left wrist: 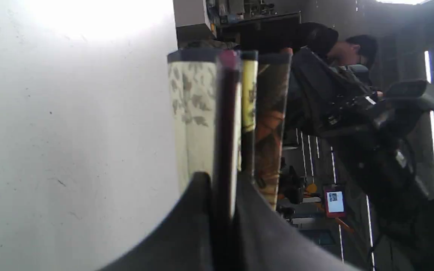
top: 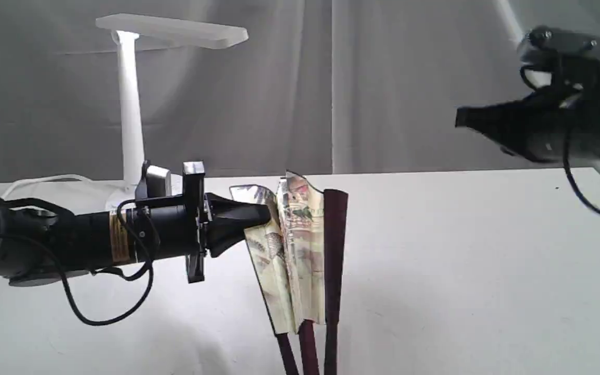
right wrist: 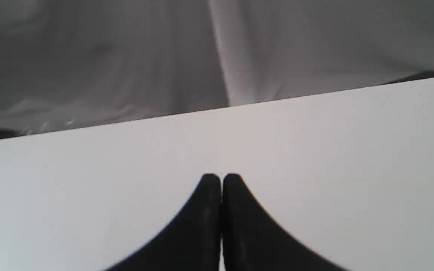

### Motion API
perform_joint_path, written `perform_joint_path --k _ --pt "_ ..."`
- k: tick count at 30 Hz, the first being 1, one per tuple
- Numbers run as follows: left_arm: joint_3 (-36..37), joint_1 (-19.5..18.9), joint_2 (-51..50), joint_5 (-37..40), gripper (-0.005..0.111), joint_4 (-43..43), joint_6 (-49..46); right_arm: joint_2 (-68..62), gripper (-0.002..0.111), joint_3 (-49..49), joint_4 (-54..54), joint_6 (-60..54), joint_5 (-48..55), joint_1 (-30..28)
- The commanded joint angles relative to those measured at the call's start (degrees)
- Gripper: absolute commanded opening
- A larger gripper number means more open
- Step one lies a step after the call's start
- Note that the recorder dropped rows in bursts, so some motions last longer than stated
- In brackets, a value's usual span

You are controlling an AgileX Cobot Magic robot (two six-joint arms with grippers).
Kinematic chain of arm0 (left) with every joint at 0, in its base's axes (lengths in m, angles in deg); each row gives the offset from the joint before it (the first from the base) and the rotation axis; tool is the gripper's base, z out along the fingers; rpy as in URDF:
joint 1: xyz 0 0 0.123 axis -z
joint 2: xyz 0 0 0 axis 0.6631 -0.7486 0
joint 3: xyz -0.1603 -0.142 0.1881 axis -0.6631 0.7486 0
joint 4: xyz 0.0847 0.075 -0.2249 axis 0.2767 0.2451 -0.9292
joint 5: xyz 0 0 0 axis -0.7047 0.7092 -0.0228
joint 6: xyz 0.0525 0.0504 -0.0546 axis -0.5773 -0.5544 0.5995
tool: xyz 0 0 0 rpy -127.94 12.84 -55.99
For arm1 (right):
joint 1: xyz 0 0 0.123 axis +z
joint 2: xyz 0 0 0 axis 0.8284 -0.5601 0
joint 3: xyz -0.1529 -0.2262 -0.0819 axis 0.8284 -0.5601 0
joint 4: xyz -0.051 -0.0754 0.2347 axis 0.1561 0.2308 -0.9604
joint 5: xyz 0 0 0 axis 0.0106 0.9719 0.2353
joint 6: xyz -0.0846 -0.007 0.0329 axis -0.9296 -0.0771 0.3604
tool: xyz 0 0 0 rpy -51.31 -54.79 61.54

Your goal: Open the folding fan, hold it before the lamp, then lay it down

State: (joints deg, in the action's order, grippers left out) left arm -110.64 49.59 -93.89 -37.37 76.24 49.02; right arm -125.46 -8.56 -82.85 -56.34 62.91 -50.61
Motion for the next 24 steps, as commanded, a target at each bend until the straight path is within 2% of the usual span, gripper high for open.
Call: perform_joint_path --k 1,4,8,10,14,17,20,24 --pt "0.01 -0.14 0.92 -1.09 0.000 -0.18 1.11 1.84 0.000 -16.33 1.23 1.24 -29.59 2.95" --pt "0.01 -0.14 0.92 -1.09 0.000 -0.18 1.11 0.79 0.000 -29.34 1.10 6.23 -54.74 4.91" --pt "0.01 -0.14 0.92 -1.09 0.000 -0.17 0.99 -3.94 0.000 -38.41 8.95 18.78 -72.34 4.79" --pt "0.01 -0.14 0.92 -1.09 0.000 -0.55 0.02 -7.69 0.000 -40.28 13.28 23.20 -73.47 4.70" --pt "0.01 -0.14 0.92 -1.09 0.000 -0.66 -0.10 -13.80 0.000 -37.24 17.28 26.75 -73.47 4.70" --pt "0.01 -0.14 0.92 -1.09 0.000 -0.66 -0.10 -17.10 0.000 -34.16 24.69 30.94 -73.47 4.09" --pt "0.01 -0.14 0.92 -1.09 0.000 -0.66 -0.10 -17.61 0.000 -29.81 40.48 41.46 -73.47 1.28" --pt "0.01 -0.14 0.92 -1.09 0.000 -0.66 -0.10 -17.61 0.000 -23.24 59.91 54.21 -66.62 -2.72"
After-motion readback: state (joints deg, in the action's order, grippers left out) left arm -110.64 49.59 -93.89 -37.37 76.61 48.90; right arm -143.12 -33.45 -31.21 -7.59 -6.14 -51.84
